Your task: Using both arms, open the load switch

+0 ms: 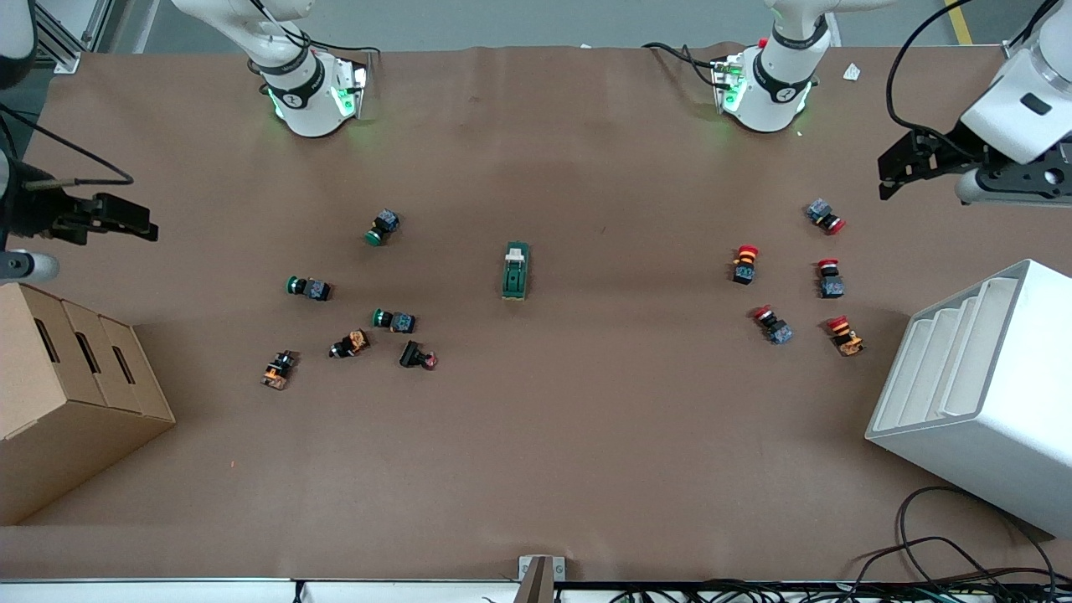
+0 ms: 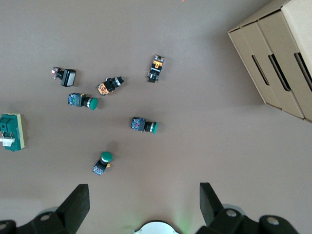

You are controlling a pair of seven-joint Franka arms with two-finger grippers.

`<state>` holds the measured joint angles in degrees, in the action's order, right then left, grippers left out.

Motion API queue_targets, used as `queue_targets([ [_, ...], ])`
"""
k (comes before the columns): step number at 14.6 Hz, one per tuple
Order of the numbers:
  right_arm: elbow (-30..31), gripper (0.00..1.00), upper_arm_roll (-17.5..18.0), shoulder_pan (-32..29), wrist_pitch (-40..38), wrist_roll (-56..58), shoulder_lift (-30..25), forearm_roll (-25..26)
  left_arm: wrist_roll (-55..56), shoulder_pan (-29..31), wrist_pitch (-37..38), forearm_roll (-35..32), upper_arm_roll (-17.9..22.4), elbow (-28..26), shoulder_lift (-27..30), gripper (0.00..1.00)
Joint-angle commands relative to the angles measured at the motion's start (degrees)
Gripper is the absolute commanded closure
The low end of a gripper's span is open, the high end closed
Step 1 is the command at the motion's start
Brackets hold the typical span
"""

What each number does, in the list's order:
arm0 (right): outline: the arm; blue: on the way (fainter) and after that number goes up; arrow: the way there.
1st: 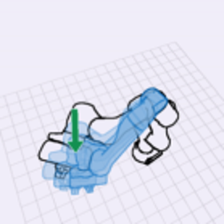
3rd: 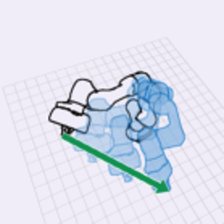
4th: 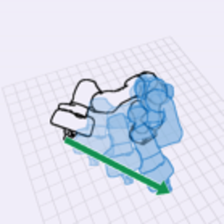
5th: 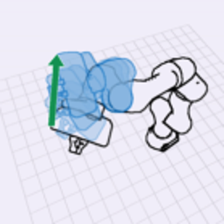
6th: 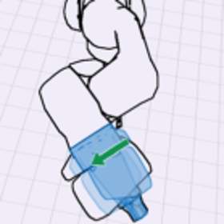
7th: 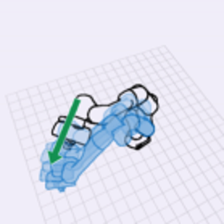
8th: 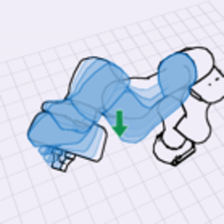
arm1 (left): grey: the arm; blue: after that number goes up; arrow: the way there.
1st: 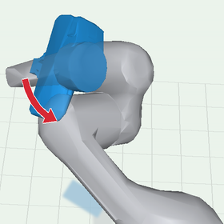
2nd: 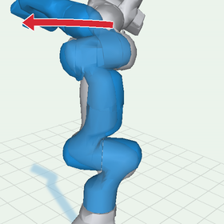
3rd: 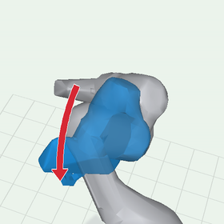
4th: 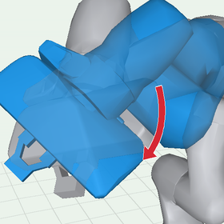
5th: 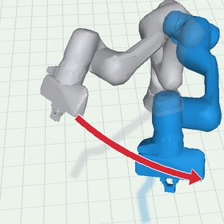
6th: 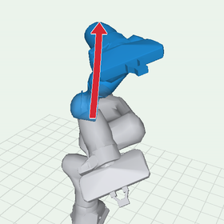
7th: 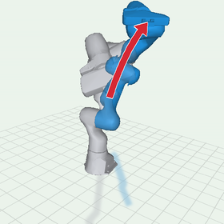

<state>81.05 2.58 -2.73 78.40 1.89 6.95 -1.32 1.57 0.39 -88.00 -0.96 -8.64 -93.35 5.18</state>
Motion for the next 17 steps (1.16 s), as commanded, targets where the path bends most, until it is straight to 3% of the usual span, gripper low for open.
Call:
queue_targets([
  [1, 7.61, 0.0, -1.86, 1.93, 2.1, 0.31, -6.41, 0.35, -0.87, -0.21, 0.02, 2.62, 0.29, -1.92, 2.2, 0.0],
  [3, 8.68, 0.0, -4.24, 3.69, 2.37, 0.39, -8.35, 0.35, -0.87, -0.21, 0.2, 2.98, 0.29, -2.36, 2.73, 0.0],
  [17, 11.32, 0.0, -4.52, 2.46, 2.63, 0.48, -15.39, -0.44, -0.08, 0.05, 0.28, 3.07, 0.64, 1.33, -0.26, 0.0],
])
